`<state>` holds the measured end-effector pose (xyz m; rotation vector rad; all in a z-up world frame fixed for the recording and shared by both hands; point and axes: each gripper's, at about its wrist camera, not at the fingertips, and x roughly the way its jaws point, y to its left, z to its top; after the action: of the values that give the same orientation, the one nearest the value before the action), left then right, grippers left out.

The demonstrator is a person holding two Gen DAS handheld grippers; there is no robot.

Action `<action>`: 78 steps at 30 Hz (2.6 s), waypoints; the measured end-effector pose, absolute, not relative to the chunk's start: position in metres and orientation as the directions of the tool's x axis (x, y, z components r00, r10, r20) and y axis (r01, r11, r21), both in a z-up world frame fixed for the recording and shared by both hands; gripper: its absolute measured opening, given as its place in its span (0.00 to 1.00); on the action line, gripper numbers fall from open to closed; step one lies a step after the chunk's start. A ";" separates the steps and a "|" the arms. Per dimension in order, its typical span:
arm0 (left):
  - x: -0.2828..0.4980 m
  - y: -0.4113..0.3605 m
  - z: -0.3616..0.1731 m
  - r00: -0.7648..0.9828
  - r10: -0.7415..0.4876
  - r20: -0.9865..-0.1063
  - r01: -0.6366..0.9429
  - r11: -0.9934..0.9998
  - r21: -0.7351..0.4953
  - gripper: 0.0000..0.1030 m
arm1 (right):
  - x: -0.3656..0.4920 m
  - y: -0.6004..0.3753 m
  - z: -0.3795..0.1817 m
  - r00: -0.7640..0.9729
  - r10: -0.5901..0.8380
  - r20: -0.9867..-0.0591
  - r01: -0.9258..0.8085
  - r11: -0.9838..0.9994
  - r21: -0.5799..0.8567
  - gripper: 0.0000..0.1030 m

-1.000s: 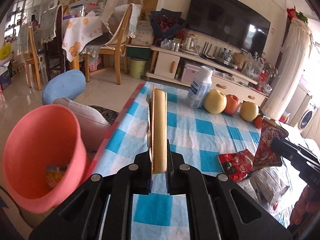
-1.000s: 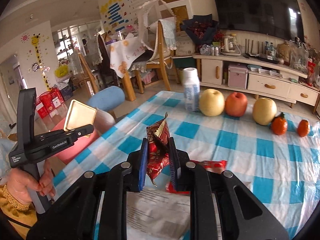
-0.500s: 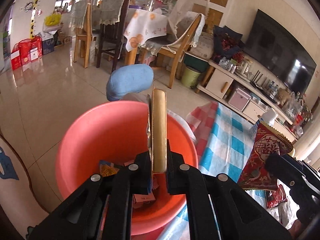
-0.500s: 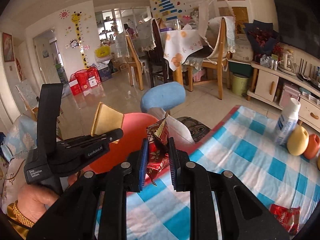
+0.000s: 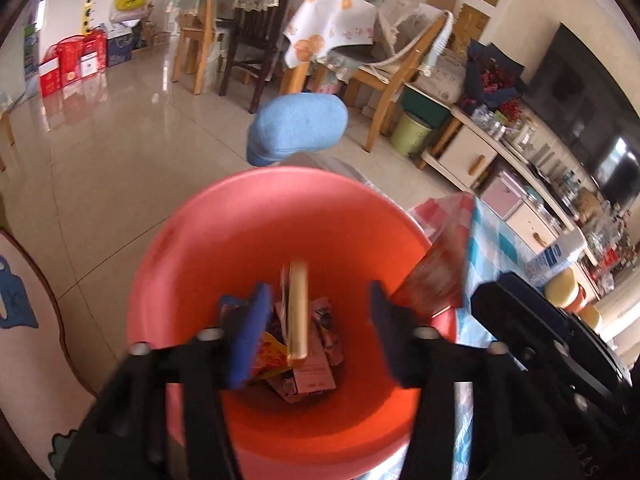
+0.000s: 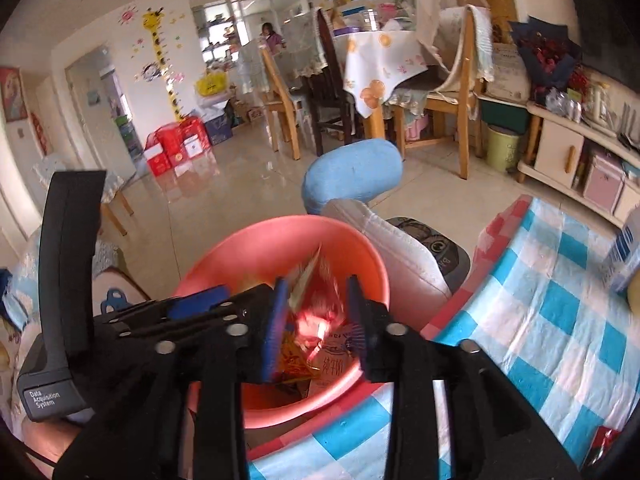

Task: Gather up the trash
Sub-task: 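Release the red packet, tray and wrapper into the pink bucket from both tools, then move both tools back over the table toward the white paper packets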

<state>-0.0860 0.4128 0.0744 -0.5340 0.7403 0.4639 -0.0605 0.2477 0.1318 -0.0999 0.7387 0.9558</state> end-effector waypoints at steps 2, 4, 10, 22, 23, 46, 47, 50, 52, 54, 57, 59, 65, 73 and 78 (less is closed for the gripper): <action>-0.087 0.411 0.076 0.657 0.219 -0.722 -0.571 0.769 -0.286 0.68 | -0.059 0.235 0.133 0.378 0.710 -0.595 -0.749 0.611 0.254 0.64; -0.085 0.408 0.075 0.653 0.228 -0.723 -0.572 0.774 -0.272 0.77 | -0.060 0.223 0.133 0.399 0.705 -0.586 -0.734 0.629 0.257 0.66; -0.080 0.395 0.080 0.651 0.244 -0.718 -0.545 0.809 -0.220 0.85 | -0.070 0.188 0.132 0.479 0.645 -0.595 -0.686 0.698 0.205 0.82; -0.069 0.347 0.095 0.694 0.221 -0.685 -0.431 0.890 -0.149 0.87 | -0.104 0.128 0.128 0.570 0.526 -0.632 -0.624 0.777 0.085 0.89; -0.068 0.343 0.097 0.698 0.218 -0.682 -0.422 0.895 -0.146 0.87 | -0.108 0.122 0.129 0.575 0.521 -0.631 -0.620 0.781 0.080 0.89; -0.075 0.233 0.104 0.776 0.062 -0.628 -0.166 0.980 -0.108 0.87 | -0.169 0.014 0.146 0.696 0.430 -0.576 -0.511 0.859 0.024 0.92; -0.076 0.231 0.103 0.774 0.059 -0.631 -0.161 0.981 -0.106 0.87 | -0.170 0.011 0.146 0.700 0.427 -0.572 -0.506 0.862 0.024 0.92; -0.080 0.221 0.099 0.766 0.054 -0.641 -0.147 0.985 -0.093 0.87 | -0.170 -0.001 0.146 0.704 0.425 -0.568 -0.495 0.868 0.036 0.92; -0.083 0.216 0.096 0.762 0.049 -0.646 -0.136 0.987 -0.086 0.87 | -0.170 -0.009 0.146 0.708 0.425 -0.564 -0.489 0.871 0.042 0.92; -0.087 0.211 0.095 0.761 0.038 -0.648 -0.124 0.988 -0.088 0.87 | -0.169 -0.016 0.146 0.712 0.423 -0.560 -0.484 0.874 0.045 0.92; -0.094 0.201 0.093 0.761 0.025 -0.648 -0.104 0.991 -0.084 0.87 | -0.169 -0.028 0.146 0.719 0.420 -0.554 -0.472 0.880 0.054 0.92; -0.098 0.194 0.091 0.759 0.019 -0.651 -0.089 0.993 -0.075 0.87 | -0.169 -0.036 0.146 0.723 0.418 -0.550 -0.464 0.884 0.062 0.92; -0.110 0.174 0.087 0.757 0.008 -0.654 -0.054 0.997 -0.051 0.87 | -0.169 -0.058 0.147 0.734 0.410 -0.542 -0.443 0.893 0.077 0.92; -0.124 0.150 0.082 0.750 -0.009 -0.662 -0.008 1.000 -0.023 0.87 | -0.169 -0.076 0.146 0.745 0.393 -0.540 -0.427 0.902 0.067 0.92; -0.131 0.134 0.080 0.746 -0.020 -0.666 0.026 1.000 -0.001 0.87 | -0.169 -0.085 0.145 0.749 0.376 -0.546 -0.415 0.908 0.057 0.92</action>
<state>-0.1306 0.1341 0.0799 0.0083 0.7289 -0.0253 -0.1694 -0.0850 0.1454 -0.0696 0.5816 0.4331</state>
